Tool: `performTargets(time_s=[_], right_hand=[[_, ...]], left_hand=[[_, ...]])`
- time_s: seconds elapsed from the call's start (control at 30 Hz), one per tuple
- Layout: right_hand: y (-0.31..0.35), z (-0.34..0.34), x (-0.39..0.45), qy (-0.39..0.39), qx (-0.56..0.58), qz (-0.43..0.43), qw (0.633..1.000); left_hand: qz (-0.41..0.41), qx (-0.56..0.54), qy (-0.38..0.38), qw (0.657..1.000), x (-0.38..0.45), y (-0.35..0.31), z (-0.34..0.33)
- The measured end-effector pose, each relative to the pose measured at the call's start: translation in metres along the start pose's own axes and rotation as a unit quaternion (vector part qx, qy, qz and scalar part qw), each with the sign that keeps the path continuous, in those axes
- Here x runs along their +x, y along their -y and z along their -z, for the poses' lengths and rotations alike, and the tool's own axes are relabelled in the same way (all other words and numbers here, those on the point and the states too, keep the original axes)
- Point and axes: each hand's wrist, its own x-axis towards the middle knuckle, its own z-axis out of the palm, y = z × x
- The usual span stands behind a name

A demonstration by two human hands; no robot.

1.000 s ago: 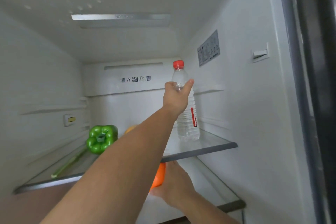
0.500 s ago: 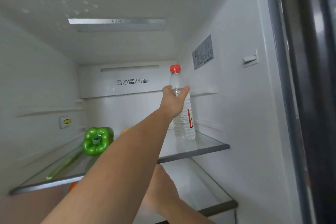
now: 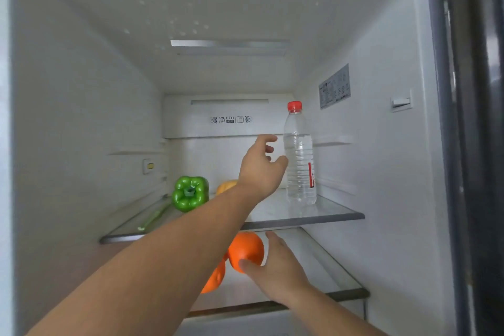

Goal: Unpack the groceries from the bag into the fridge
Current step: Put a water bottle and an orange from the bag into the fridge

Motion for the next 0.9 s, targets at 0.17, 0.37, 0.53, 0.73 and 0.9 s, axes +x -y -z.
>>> performTargets(time_s=[0.17,0.37,0.53,0.73,0.9], right_hand=[[0.015,0.004,-0.023,-0.012,-0.045,0.018,0.999],[0.023,0.019,-0.063,-0.07,-0.086,0.013,0.994],[0.029,0.022,-0.113,-0.113,-0.107,-0.008,0.988],[0.042,0.026,-0.186,-0.109,-0.148,-0.035,0.982],[0.061,0.077,-0.241,-0.158,-0.201,-0.037,0.966]], left_hand=[[-0.052,0.057,0.004,0.997,-0.031,0.003,0.036],[-0.162,0.058,0.027,0.985,-0.095,0.004,0.058],[-0.218,0.089,0.149,0.96,-0.145,0.022,0.074],[-0.19,0.093,0.21,0.954,-0.189,0.044,0.078],[-0.129,0.027,0.229,0.965,-0.217,0.013,0.058]])
